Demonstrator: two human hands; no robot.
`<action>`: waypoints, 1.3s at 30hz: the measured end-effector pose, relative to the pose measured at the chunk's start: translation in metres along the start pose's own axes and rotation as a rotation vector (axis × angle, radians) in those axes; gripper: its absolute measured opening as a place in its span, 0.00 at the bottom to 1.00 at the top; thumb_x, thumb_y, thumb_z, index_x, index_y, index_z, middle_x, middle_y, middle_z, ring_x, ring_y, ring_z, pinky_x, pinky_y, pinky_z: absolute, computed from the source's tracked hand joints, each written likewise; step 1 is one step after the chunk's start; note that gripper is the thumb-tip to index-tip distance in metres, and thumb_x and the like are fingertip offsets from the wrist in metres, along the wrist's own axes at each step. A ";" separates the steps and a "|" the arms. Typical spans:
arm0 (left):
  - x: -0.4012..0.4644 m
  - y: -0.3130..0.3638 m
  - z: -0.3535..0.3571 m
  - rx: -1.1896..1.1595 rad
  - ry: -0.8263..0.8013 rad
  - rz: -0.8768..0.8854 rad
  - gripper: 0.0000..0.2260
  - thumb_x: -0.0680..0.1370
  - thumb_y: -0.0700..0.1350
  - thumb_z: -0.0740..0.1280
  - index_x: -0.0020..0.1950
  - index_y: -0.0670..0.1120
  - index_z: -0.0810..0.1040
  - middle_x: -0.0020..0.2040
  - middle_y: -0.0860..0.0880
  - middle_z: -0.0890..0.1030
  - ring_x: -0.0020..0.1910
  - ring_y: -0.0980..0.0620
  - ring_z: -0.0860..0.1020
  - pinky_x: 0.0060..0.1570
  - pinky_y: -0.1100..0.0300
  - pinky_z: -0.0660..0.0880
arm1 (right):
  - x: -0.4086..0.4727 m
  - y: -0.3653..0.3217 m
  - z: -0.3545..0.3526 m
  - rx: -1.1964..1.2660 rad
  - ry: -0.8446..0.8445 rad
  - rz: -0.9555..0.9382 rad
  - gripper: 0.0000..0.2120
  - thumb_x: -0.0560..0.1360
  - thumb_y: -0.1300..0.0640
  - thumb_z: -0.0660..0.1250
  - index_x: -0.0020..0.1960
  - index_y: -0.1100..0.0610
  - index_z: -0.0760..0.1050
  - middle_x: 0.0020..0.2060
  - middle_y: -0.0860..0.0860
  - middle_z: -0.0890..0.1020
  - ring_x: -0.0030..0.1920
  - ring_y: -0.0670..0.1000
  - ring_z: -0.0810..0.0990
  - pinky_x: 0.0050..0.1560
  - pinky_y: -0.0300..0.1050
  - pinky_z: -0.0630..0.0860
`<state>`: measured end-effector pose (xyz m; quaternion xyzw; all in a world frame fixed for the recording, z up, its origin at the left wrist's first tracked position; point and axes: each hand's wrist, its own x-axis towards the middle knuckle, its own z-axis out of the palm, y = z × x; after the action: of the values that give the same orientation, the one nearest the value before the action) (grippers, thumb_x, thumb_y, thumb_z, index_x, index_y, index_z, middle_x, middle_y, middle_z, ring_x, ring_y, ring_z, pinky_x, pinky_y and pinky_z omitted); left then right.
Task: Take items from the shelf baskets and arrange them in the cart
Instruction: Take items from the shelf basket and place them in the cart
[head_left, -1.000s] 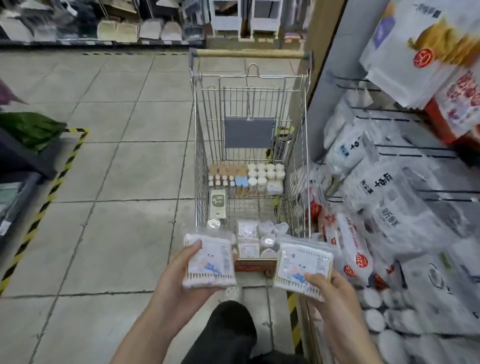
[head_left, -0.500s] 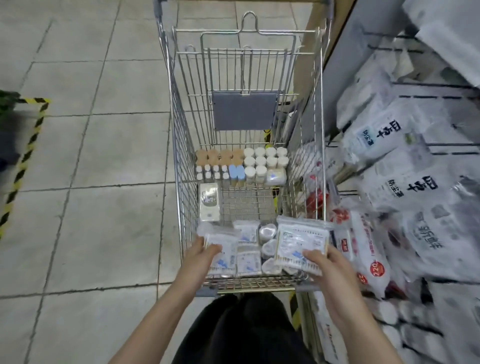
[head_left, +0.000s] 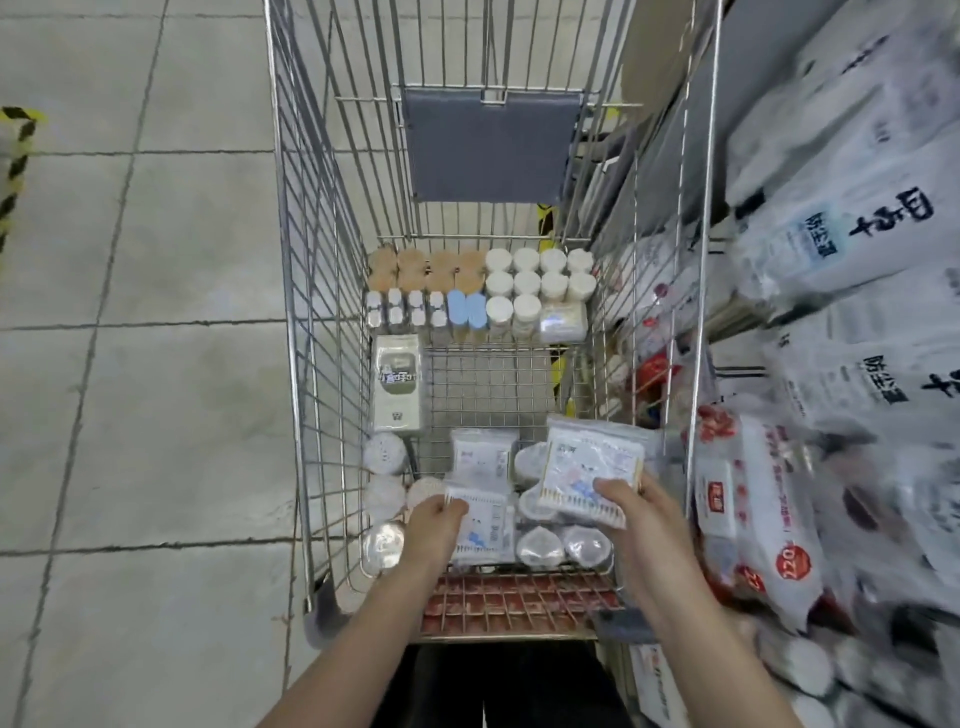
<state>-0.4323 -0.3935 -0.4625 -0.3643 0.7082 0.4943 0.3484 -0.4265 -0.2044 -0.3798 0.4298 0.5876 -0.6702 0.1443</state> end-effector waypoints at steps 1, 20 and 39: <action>0.006 -0.001 0.004 0.030 0.001 -0.008 0.07 0.79 0.42 0.62 0.40 0.47 0.71 0.39 0.53 0.72 0.39 0.54 0.71 0.37 0.62 0.67 | 0.004 0.002 0.000 0.014 0.006 0.006 0.09 0.75 0.65 0.67 0.51 0.54 0.79 0.45 0.51 0.86 0.48 0.54 0.84 0.53 0.51 0.77; 0.044 -0.037 0.037 0.643 0.015 0.153 0.13 0.82 0.48 0.59 0.58 0.41 0.75 0.54 0.44 0.80 0.53 0.45 0.78 0.51 0.54 0.74 | 0.068 0.029 -0.006 -0.099 0.028 0.038 0.10 0.74 0.62 0.69 0.53 0.53 0.79 0.49 0.50 0.85 0.52 0.53 0.83 0.62 0.57 0.75; 0.051 -0.037 0.022 0.985 0.115 0.181 0.06 0.78 0.48 0.63 0.50 0.48 0.77 0.46 0.49 0.82 0.47 0.49 0.80 0.42 0.59 0.75 | 0.092 0.040 -0.003 -0.175 -0.016 0.060 0.05 0.74 0.63 0.69 0.49 0.56 0.79 0.48 0.55 0.84 0.51 0.59 0.82 0.57 0.59 0.77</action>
<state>-0.4227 -0.3901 -0.5286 -0.1204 0.9042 0.1088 0.3952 -0.4515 -0.1834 -0.4749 0.4276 0.6295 -0.6151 0.2059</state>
